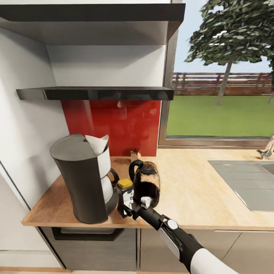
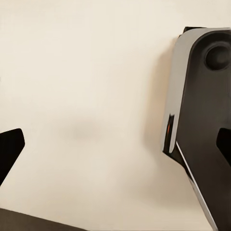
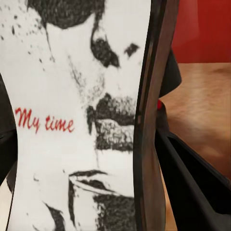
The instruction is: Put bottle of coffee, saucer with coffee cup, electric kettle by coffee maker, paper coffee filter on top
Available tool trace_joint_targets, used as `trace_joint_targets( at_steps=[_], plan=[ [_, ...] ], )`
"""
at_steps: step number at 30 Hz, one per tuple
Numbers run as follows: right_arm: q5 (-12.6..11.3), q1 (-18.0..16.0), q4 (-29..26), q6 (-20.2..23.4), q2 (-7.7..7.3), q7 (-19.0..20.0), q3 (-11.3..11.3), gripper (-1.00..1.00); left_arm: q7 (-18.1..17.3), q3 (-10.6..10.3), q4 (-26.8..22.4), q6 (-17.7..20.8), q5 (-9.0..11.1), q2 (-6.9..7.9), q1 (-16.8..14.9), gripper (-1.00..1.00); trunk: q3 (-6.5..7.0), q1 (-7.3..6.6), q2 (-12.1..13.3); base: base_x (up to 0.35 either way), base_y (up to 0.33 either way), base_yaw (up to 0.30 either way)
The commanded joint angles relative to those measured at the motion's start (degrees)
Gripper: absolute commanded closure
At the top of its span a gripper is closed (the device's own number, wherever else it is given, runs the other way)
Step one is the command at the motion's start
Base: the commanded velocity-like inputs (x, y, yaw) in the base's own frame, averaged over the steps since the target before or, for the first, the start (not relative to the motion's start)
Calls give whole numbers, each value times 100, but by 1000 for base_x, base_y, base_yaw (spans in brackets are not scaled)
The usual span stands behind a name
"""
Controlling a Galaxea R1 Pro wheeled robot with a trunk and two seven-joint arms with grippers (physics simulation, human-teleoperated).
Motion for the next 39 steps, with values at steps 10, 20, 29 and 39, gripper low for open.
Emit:
trace_joint_targets(
  at_steps=[10, 20, 29, 39],
  plan=[
    [-61, -9, 33, -8, 9, 19, 28, 100, -3, 34, -6, -7, 11, -2, 9, -100, -11, 4, -12, 8, 20, 0],
    [-70, -9, 521, -261, 56, 21, 28, 100, -8, 34, -6, -15, 11, -5, 9, -100, -11, 4, -12, 0, 1, 0],
    [-61, -7, 561, -298, 88, 13, 28, 100, -8, 34, -6, -16, 11, -10, 9, -100, -11, 4, -12, 0, 4, 0],
    [-60, -9, 829, -411, 246, 13, 28, 100, -8, 29, -6, -16, 11, -10, 9, -100, -11, 4, -12, 0, 118, 0]
  ],
)
